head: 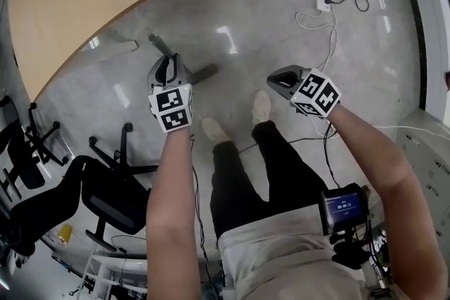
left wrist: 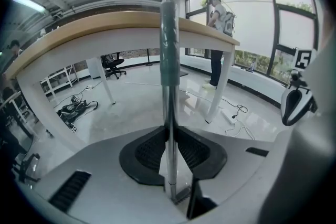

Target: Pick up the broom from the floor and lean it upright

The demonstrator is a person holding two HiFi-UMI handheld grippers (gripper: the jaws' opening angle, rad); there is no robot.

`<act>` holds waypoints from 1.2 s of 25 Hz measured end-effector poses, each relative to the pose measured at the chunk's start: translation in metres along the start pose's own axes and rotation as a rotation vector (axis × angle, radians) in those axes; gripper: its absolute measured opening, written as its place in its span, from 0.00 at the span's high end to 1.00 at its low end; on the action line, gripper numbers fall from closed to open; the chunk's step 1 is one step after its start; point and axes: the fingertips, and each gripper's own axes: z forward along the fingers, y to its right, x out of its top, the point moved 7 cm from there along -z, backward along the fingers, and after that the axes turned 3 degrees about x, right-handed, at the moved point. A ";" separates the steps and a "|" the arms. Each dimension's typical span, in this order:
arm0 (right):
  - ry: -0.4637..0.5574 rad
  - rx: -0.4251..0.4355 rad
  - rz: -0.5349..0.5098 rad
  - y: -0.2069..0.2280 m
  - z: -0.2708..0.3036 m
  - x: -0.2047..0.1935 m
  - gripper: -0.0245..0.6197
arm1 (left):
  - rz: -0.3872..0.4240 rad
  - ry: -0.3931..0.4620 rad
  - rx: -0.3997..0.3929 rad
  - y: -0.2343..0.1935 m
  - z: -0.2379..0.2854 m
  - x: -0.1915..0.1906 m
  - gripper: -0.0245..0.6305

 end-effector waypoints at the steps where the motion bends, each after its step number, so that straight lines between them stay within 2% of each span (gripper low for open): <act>1: -0.001 0.001 0.002 0.000 -0.001 -0.002 0.93 | -0.010 -0.003 0.013 0.000 0.003 0.001 0.85; 7: -0.003 -0.017 0.026 -0.002 -0.005 -0.014 0.93 | -0.100 0.004 0.111 -0.024 0.007 0.002 0.85; 16: -0.011 -0.058 0.075 0.016 -0.024 -0.033 0.93 | -0.104 0.023 0.140 -0.042 0.018 0.018 0.85; 22: -0.017 -0.054 0.067 0.012 -0.020 -0.031 0.93 | -0.131 0.033 0.164 -0.052 0.021 0.017 0.85; 25: -0.015 -0.056 0.063 0.012 -0.018 -0.028 0.93 | -0.113 0.024 0.172 -0.054 0.022 0.015 0.85; 27: -0.013 -0.057 0.061 0.010 -0.015 -0.026 0.93 | -0.091 0.009 0.177 -0.056 0.023 0.012 0.84; 30: -0.015 -0.052 0.056 0.010 -0.015 -0.024 0.93 | -0.081 -0.008 0.183 -0.058 0.023 0.011 0.76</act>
